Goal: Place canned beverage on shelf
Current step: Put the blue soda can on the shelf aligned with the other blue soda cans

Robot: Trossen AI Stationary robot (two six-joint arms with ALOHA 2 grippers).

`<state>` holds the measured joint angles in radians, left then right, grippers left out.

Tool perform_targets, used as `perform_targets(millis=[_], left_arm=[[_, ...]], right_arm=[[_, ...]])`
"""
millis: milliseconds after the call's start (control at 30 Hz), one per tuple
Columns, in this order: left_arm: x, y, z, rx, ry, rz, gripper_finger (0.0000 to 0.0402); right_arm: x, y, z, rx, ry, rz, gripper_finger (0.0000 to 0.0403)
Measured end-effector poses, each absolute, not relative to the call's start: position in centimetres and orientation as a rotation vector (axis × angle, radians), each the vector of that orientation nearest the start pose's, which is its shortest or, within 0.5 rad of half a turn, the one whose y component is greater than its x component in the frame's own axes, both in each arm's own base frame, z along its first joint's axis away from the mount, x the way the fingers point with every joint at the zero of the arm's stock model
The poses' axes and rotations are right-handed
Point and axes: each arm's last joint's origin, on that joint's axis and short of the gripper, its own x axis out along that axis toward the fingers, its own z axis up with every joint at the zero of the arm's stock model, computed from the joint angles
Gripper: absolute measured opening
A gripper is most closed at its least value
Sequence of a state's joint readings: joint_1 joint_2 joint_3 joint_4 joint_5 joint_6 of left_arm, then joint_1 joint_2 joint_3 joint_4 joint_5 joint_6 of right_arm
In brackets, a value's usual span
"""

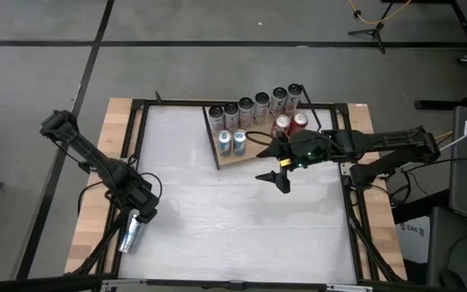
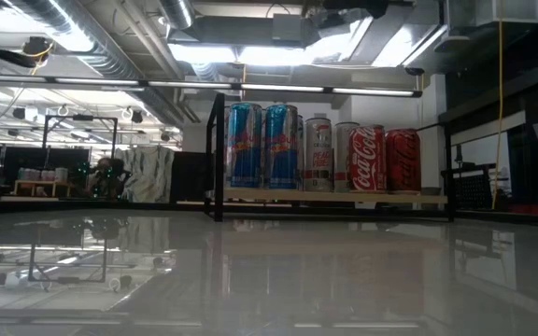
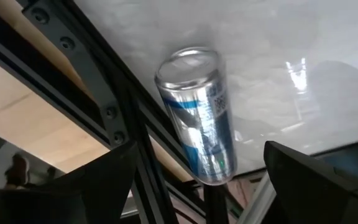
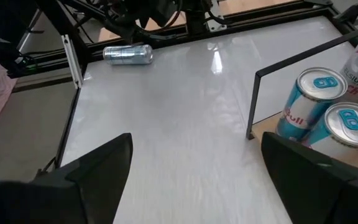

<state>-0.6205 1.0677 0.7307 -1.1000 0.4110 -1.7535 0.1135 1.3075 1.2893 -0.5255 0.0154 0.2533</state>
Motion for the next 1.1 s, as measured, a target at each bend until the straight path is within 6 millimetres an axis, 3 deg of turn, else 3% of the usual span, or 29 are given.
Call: perform_targets(millis=[767, 1100], left_arm=[[14.8, -12.4, 17.3, -1.002, 1.825, 0.775, 0.0341], [15.0, -13.2, 16.0, -0.941, 1.852, 0.818, 0.0341]], right_arm=[[27.8, 3.1, 36.4, 0.161, 0.550, 0.040, 0.0347], [27.8, 3.1, 36.4, 0.160, 0.550, 0.041, 0.0347]])
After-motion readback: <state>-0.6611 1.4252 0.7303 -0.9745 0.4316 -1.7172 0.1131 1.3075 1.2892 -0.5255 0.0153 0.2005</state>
